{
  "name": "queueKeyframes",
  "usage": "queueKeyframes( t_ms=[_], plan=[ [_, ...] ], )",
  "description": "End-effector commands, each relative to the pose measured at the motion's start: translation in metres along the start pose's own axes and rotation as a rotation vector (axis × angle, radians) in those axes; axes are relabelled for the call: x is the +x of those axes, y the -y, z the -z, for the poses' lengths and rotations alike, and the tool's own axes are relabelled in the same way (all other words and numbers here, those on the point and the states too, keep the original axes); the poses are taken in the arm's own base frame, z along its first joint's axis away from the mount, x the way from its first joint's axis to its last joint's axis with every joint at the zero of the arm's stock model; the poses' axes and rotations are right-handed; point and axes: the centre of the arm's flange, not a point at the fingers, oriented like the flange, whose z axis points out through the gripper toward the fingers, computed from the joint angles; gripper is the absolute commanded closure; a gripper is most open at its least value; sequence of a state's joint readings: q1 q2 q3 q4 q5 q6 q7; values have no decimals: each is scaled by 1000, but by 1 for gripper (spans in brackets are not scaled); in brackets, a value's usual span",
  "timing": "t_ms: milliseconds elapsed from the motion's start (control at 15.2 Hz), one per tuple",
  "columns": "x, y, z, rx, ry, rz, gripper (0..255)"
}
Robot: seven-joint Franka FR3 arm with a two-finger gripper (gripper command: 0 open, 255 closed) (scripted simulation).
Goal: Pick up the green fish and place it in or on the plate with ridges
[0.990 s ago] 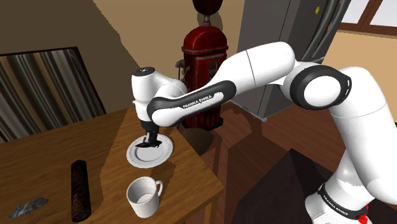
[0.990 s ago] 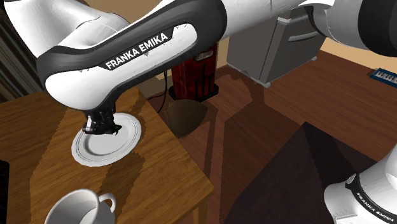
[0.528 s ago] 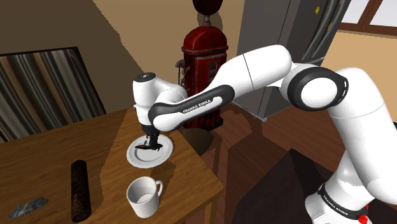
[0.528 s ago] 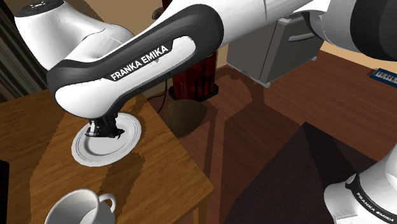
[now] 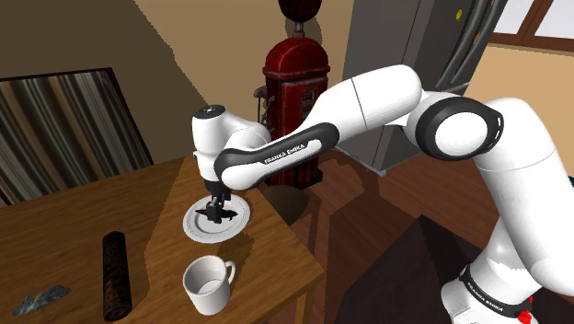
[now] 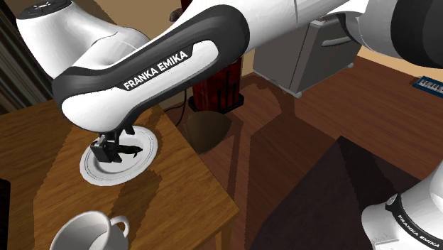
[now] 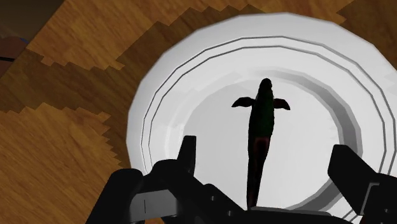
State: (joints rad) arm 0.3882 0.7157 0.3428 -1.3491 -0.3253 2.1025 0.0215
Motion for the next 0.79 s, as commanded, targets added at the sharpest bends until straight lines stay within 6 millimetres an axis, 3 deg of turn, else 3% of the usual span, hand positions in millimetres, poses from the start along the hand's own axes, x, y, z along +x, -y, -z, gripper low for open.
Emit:
queueKeyframes(
  t_ms=[0,264,726],
  plan=[
    [0,0,0,0,0,0,0],
    [0,0,50,0,0,0,0],
    [0,0,50,0,0,0,0]
  ],
)
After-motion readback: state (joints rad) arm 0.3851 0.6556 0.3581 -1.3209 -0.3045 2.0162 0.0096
